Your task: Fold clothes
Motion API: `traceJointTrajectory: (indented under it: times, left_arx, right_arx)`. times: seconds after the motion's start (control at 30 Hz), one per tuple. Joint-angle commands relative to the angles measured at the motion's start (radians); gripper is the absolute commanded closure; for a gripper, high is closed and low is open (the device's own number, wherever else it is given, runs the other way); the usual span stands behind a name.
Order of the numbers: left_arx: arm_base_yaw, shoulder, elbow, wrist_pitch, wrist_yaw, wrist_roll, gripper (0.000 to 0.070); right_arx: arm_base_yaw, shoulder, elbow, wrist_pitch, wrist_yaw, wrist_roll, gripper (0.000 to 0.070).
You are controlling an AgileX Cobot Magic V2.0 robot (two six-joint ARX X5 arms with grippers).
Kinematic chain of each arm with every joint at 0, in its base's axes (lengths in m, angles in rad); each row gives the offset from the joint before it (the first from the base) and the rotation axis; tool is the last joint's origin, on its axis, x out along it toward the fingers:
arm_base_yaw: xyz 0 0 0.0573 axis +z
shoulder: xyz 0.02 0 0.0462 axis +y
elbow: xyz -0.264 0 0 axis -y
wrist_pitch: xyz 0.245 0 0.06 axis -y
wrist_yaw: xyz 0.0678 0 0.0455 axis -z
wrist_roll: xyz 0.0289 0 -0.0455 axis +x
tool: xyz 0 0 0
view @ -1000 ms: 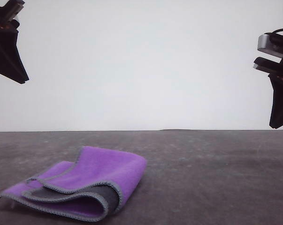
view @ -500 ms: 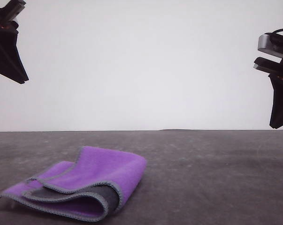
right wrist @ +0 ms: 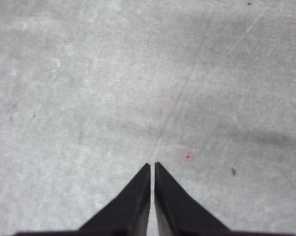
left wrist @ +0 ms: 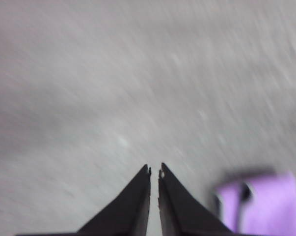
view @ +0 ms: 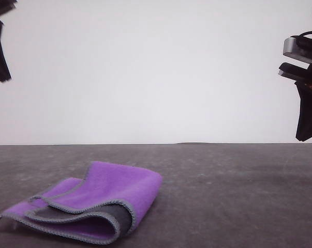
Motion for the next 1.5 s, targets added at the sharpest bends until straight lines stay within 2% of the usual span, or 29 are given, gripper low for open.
traceJointTrajectory:
  times: [0.0,0.2,0.43,0.57,0.73,1.03,1.23,1.47]
  left_arx:
    - [0.008,-0.038,-0.047,0.056,-0.021,-0.023,0.0683]
    - [0.042,-0.277,-0.322,0.27,-0.049,-0.037,0.0683]
    - [0.053,-0.608,-0.676,0.475,-0.146,-0.1,0.0683]
    - [0.053,-0.805,-0.842,0.53,-0.167,-0.118,0.0683]
    - [0.052,-1.034,-0.987,0.525,-0.199,-0.155,0.0683]
    - [0.052,-1.248,-1.076,0.493,-0.24,-0.155,0.0683]
    - [0.052,-1.256,-1.091,0.484,-0.25,-0.151,0.0683]
    - [0.047,-1.256,-1.099,0.494,-0.302,-0.151,0.0683]
  right_arx:
    - [0.0,0.013,0.014,0.005,0.0,-0.005,0.0693]
    - [0.0,0.013,0.014,0.005,0.0,-0.005,0.0693]
    - [0.0,0.013,0.014,0.005,0.0,-0.005,0.0693]
    - [0.0,0.013,0.014,0.005,0.0,-0.005,0.0693]
    - [0.0,0.013,0.014,0.005,0.0,-0.005,0.0693]
    - [0.0,0.013,0.014,0.005,0.0,-0.005,0.0693]
    - [0.0,0.013,0.014,0.006,0.0,-0.005,0.0693]
    - [0.0,0.013,0.014,0.007,0.0,-0.005,0.0693]
